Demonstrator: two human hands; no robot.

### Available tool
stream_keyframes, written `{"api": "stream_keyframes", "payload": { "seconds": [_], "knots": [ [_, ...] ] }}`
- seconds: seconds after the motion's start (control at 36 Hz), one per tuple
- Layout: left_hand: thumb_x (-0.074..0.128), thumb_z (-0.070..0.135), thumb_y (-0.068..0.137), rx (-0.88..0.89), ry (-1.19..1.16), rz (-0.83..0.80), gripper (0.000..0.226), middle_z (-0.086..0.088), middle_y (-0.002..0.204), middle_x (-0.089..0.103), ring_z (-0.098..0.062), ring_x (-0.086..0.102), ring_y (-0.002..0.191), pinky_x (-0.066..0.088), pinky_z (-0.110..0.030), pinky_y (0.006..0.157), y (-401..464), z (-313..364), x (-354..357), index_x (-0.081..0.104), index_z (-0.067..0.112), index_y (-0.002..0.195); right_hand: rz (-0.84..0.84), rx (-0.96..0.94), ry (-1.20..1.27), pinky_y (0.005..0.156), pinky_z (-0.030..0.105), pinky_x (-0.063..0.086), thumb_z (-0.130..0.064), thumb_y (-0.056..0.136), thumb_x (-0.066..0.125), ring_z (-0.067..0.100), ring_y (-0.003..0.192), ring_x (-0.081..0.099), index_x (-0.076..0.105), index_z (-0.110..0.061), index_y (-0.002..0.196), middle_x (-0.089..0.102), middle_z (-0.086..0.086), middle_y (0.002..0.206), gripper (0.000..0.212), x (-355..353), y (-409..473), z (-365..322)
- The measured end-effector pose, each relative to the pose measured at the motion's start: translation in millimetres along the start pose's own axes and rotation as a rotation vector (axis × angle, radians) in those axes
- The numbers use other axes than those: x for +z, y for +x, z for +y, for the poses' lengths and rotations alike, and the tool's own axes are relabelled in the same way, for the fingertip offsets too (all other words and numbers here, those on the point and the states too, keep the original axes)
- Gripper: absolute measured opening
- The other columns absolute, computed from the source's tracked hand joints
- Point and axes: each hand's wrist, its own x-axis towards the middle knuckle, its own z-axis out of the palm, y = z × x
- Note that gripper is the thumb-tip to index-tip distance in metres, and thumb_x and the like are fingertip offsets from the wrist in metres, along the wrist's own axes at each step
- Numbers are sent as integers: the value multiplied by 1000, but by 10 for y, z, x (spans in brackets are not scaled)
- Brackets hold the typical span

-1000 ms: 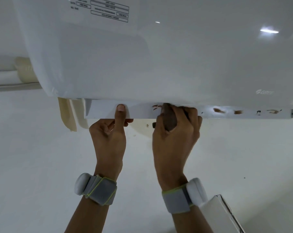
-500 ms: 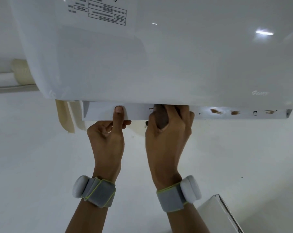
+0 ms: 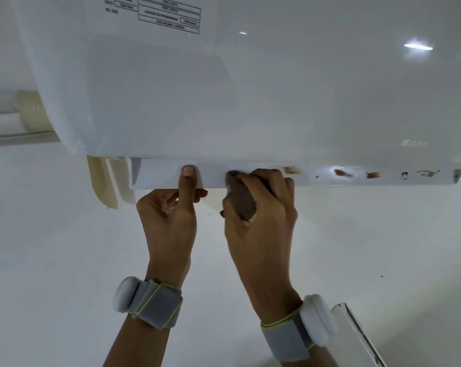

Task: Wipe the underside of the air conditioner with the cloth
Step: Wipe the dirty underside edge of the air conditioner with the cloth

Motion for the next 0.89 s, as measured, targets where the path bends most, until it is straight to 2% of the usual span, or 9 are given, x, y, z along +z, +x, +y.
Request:
{"api": "stream_keyframes", "payload": {
  "seconds": [0.14,0.36,0.42,0.47,0.53,0.64,0.69,0.81,0.89],
  "knots": [
    [66,31,101,0,34,16,55,7,61,73,-4,73,69,50,-6,75,-18,0,21,63,-17,74,165,127,-4,99,40,56,-9,95,79,29,114,61,80,-9,120,72,4,128,25,22,162,-11],
    [68,34,100,-30,34,14,58,6,59,72,-10,72,67,51,-10,76,-12,12,-8,61,-16,72,61,50,-25,92,41,60,-8,93,83,24,113,58,81,-9,120,70,3,121,28,-80,-10,109],
    [69,36,99,-40,28,17,63,-1,58,70,-10,72,66,51,-10,76,-14,-2,-1,56,-19,70,156,123,-36,92,39,57,-8,94,81,26,110,59,82,-10,116,72,2,120,22,-131,96,222],
    [69,36,99,-34,31,35,68,-26,66,66,-8,73,65,50,-8,75,-13,-13,9,52,-22,68,212,163,-20,94,39,56,-9,96,79,27,110,59,82,-9,113,72,3,120,17,-106,176,232],
    [68,33,100,-19,41,33,66,-34,72,65,-6,73,64,50,-6,74,-17,-15,28,53,-23,68,172,107,-22,94,42,57,-8,95,79,28,110,59,81,-8,115,70,4,120,20,-66,145,182],
    [67,31,101,-13,45,18,58,-8,62,70,-7,73,63,51,-9,74,-1,-34,11,60,-17,71,38,37,-14,85,43,64,-13,97,78,22,112,56,81,-9,120,69,1,120,24,-125,-93,248],
    [68,33,101,-16,35,24,62,-15,65,66,-8,72,63,52,-13,78,12,-44,9,56,-19,68,81,97,-10,81,42,63,-12,97,80,21,108,56,81,-10,120,70,-1,119,23,-178,-91,338],
    [68,35,100,-22,16,25,65,-6,59,66,-10,72,63,53,-16,79,3,-57,14,53,-18,66,219,184,2,88,37,57,-11,97,80,25,105,58,82,-10,116,72,1,120,20,-133,64,307],
    [68,33,101,-21,11,25,55,5,59,71,-11,71,64,53,-15,77,-14,-58,13,61,-10,67,197,137,17,95,35,55,-9,96,79,28,110,58,81,-8,118,71,5,122,22,-39,77,142]
  ]
}}
